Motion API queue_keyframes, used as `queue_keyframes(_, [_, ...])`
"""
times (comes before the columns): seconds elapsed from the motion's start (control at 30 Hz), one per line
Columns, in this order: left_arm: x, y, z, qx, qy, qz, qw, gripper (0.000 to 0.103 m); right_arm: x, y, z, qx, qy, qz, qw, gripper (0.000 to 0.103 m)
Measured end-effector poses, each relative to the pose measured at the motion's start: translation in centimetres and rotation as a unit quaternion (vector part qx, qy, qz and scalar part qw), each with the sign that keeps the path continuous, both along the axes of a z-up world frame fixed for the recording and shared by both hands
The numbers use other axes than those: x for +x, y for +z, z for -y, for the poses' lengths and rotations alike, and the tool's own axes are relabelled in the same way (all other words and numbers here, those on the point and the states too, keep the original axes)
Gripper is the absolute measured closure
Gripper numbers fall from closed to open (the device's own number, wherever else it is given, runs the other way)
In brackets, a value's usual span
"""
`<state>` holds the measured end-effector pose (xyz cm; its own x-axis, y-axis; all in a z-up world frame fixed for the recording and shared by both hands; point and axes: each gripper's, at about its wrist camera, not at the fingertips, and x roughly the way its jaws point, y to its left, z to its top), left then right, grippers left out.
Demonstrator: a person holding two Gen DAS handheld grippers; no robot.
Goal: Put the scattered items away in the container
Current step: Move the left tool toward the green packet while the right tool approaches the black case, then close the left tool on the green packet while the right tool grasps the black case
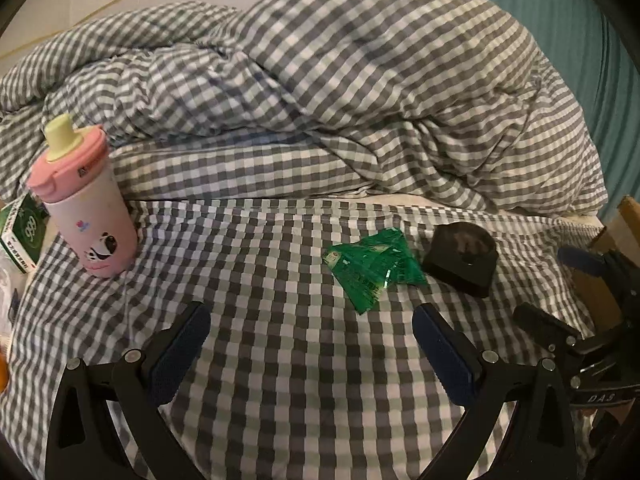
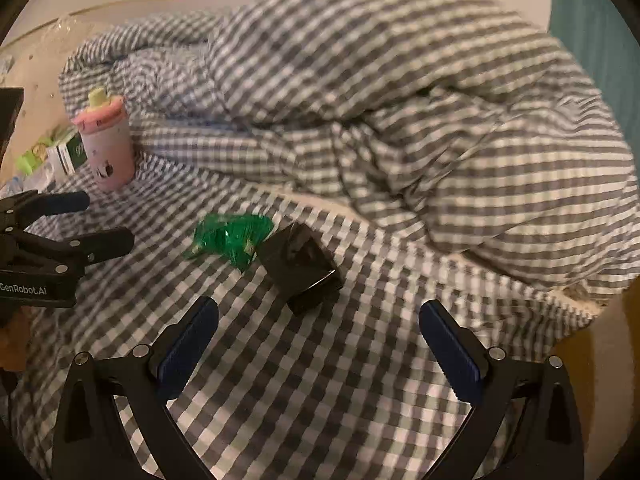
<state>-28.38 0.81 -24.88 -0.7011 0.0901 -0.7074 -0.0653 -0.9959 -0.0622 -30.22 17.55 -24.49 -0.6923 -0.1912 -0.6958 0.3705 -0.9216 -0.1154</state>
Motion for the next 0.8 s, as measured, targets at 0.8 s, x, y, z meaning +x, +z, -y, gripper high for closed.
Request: queue_keyframes(0.8, [-8.2, -4.5, -3.6, 0.046, -0.038, 0.06, 0.9964, 0.01, -5.9, -4.1, 0.9, 0.001, -0.007, 0.048, 0.999, 0.002])
